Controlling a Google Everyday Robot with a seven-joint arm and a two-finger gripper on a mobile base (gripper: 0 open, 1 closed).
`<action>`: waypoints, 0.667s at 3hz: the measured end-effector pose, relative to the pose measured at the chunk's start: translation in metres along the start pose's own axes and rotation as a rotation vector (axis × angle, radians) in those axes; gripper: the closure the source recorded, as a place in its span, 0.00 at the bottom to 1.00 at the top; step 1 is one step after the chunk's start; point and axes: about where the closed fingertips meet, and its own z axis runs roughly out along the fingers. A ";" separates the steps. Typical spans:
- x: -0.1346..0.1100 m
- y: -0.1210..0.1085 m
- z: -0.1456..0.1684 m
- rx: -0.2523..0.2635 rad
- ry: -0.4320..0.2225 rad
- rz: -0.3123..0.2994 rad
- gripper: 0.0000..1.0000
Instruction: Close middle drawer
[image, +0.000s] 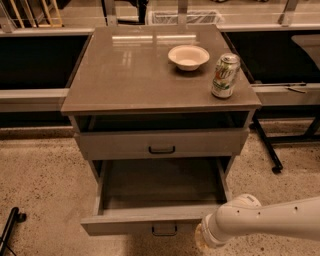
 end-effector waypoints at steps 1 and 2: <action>-0.004 -0.023 0.013 0.019 -0.008 -0.048 0.81; -0.004 -0.026 0.014 0.023 -0.010 -0.066 0.58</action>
Offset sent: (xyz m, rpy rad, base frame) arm 0.0201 0.0091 -0.0083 0.0069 -0.0267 0.0332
